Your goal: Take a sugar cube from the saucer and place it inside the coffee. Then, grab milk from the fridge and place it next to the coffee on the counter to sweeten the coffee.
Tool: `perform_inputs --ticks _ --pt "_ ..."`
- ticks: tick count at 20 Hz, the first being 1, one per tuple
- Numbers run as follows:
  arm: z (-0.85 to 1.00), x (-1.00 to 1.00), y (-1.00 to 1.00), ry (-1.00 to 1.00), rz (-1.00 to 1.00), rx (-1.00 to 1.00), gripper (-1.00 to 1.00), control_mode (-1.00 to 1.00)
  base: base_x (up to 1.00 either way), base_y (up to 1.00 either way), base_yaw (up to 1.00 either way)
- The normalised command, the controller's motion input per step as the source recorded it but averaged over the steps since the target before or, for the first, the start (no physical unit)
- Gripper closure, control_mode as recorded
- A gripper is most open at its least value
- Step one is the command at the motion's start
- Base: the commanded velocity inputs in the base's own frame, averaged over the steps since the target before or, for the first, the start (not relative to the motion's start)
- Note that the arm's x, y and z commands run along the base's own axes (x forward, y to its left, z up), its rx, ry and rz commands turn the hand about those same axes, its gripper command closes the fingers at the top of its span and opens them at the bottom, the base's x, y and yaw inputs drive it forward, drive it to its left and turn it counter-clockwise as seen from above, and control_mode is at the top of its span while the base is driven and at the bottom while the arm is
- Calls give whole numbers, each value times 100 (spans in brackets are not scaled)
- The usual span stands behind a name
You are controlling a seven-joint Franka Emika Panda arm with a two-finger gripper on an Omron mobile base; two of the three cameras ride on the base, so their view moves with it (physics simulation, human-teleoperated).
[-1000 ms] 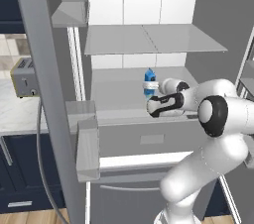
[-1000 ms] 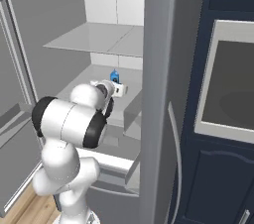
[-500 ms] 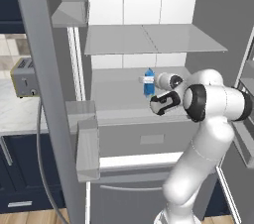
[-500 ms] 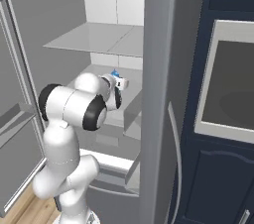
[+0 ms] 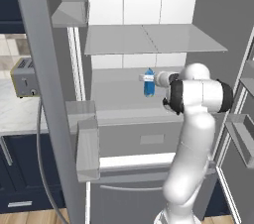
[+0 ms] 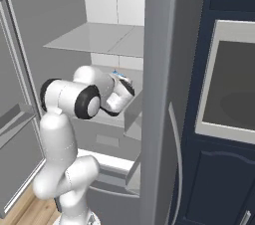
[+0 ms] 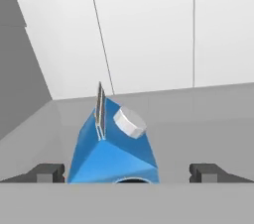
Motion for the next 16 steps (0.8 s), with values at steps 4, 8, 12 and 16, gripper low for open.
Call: perform_inputs --ticks 4,8,12,16 --pt "-24 26 2 0 2 0 -100 -100 0 0 0" --pt "-32 13 4 0 4 0 100 -100 0 0 0" --pt "-20 1 23 2 3 -4 100 -100 0 0 0" --pt "0 0 6 0 1 0 100 -100 0 0 0"
